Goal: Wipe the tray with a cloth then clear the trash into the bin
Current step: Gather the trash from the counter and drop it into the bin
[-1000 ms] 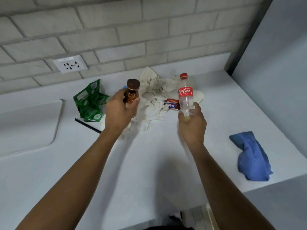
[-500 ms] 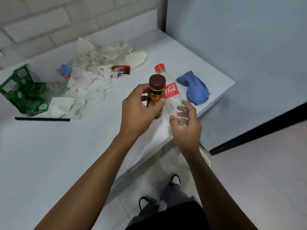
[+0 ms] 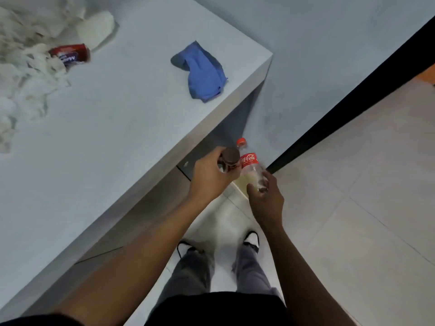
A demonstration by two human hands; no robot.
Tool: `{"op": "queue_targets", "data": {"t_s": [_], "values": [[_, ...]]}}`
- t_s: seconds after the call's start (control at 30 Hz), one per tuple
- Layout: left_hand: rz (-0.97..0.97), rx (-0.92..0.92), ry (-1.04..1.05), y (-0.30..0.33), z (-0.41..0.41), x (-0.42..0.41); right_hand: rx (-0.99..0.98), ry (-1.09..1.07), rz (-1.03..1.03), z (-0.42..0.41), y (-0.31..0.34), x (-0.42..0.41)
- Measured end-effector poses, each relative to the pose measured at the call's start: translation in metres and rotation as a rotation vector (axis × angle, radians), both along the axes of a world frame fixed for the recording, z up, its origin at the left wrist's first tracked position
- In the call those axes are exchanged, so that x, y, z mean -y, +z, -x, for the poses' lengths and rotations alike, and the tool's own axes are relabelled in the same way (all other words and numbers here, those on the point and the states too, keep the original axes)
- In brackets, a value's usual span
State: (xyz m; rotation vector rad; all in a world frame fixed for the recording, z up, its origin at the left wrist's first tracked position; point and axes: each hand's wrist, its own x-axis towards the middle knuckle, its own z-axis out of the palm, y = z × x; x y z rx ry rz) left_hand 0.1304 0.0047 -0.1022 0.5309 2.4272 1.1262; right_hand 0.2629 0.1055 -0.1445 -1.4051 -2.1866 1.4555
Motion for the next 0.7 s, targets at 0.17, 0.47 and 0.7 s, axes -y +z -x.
{"op": "queue_targets", "data": {"t_s": [0.17,0.47,0.7], "values": [[0.175,0.076,0.07,-0.076,-0.007,-0.036,0.287,0.08,0.075,-0.017,-0.076,-0.049],[0.301,0.238,0.303,-0.226,-0.004,-0.094,0.429,-0.091,0.381,-0.007,-0.217,-0.098],[0.34,0.275,0.348,-0.324,0.008,-0.134,0.35,-0.108,0.45,0.016,-0.301,-0.107]]}}
